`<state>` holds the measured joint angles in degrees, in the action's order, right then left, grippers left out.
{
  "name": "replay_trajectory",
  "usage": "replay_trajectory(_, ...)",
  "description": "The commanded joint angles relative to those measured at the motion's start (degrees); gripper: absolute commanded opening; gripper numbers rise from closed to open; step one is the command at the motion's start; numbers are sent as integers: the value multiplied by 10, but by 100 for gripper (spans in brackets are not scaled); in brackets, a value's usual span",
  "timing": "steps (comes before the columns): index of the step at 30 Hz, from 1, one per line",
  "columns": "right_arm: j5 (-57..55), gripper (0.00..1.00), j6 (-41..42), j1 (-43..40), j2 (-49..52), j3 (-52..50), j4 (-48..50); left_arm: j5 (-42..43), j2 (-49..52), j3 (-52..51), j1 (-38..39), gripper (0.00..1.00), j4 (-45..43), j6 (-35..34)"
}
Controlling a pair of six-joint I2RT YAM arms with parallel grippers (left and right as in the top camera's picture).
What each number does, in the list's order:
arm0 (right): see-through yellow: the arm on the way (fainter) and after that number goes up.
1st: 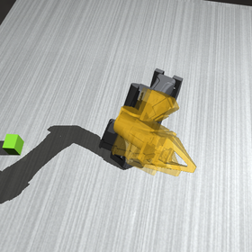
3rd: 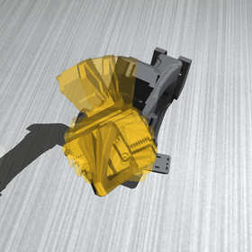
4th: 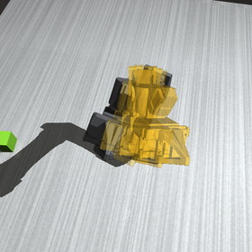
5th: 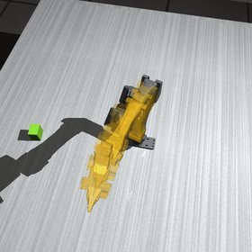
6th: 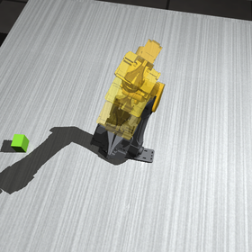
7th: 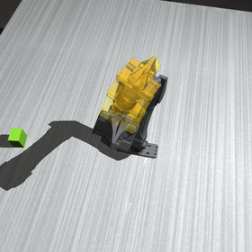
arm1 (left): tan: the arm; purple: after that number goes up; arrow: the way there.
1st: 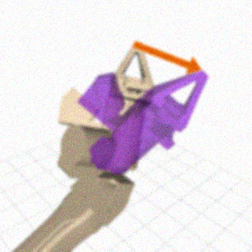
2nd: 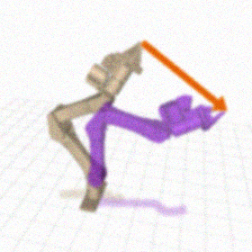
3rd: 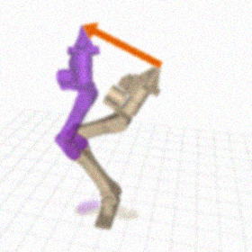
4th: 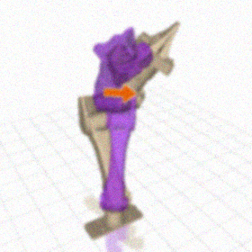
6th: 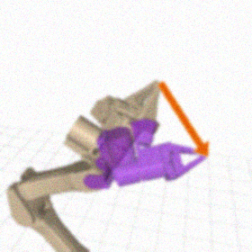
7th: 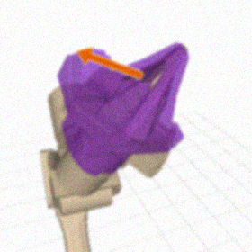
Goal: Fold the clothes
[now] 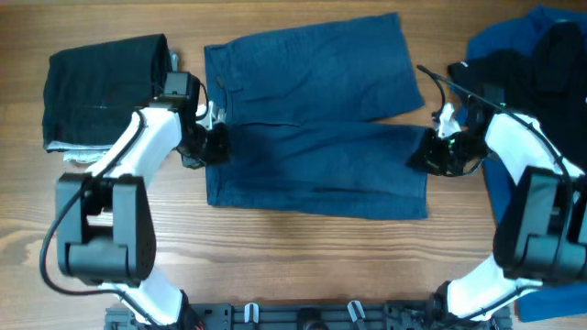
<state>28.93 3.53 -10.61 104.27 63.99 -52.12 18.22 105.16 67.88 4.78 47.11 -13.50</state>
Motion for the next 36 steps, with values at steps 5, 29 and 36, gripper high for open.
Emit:
replay_trajectory(5,28,6,28,60,-14,-112,80,-12,-9,6,12,4,0,-20)
replay_trajectory(29,-214,7,146,17,-14,-160,101,-35,-3,2,36,4,-208,-42)
replay_trajectory(36,-208,7,144,17,-14,-160,105,-46,56,2,38,5,-290,-50)
